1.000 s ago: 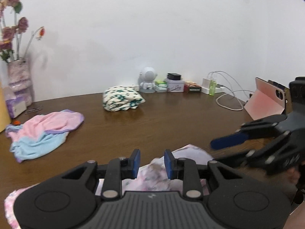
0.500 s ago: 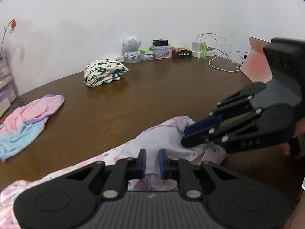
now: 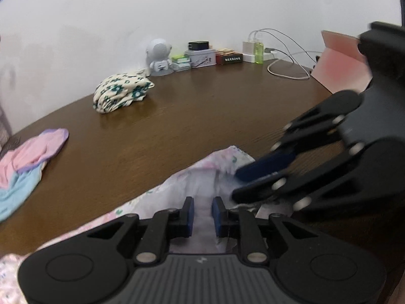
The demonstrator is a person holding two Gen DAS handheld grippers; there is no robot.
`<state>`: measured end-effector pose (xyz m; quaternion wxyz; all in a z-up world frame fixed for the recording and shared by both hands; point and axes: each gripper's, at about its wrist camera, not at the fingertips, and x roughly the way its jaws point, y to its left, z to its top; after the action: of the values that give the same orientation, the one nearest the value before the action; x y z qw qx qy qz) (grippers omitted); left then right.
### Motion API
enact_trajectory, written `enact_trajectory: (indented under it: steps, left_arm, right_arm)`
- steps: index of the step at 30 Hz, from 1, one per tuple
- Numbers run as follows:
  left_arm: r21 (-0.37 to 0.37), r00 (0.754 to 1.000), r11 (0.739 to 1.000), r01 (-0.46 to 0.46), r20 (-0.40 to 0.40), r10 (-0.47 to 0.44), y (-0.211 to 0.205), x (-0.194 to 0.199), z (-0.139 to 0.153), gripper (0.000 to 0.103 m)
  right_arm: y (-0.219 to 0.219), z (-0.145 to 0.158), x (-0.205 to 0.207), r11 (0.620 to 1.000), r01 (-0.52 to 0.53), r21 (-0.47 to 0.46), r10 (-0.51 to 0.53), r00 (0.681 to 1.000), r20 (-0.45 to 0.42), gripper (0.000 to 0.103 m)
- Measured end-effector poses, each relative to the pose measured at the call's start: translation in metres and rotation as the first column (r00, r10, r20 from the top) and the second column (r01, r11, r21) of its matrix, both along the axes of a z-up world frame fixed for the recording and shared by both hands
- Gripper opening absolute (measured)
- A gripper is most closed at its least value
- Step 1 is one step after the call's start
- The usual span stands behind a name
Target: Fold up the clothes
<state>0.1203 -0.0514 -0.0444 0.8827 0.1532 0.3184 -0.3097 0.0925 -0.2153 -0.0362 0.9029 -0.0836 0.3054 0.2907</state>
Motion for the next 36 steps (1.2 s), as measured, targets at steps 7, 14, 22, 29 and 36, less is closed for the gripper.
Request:
enact_trajectory:
  steps: [7, 14, 22, 29, 36]
  left_arm:
    - [0.001, 1.000, 1.000, 0.020, 0.005, -0.020, 0.002, 0.002, -0.003, 0.016]
    - [-0.050, 0.999, 0.999, 0.011, 0.049, -0.009, 0.017, -0.010, 0.022, 0.017]
    - [0.030, 1.000, 1.000, 0.002, 0.002, -0.002, 0.031, 0.002, 0.005, 0.017]
    - [0.000, 1.000, 1.000, 0.008, -0.006, -0.008, 0.041, 0.003, -0.001, 0.017]
    - [-0.013, 1.000, 1.000, 0.003, -0.003, -0.003, 0.044, 0.003, -0.002, 0.017]
  right_arm:
    - [-0.017, 0.003, 0.007, 0.999, 0.041, 0.006, -0.041, 0.999, -0.023, 0.019]
    - [-0.006, -0.013, 0.014, 0.998, 0.031, -0.053, -0.033, 0.998, -0.045, 0.020]
    - [-0.004, -0.013, 0.012, 0.997, 0.034, -0.065, -0.036, 0.999, -0.038, 0.021]
    - [-0.012, 0.000, -0.007, 0.999, 0.007, -0.044, -0.008, 1.000, -0.006, 0.032]
    - [-0.004, -0.010, -0.008, 0.997, -0.005, -0.083, 0.002, 0.999, -0.042, 0.032]
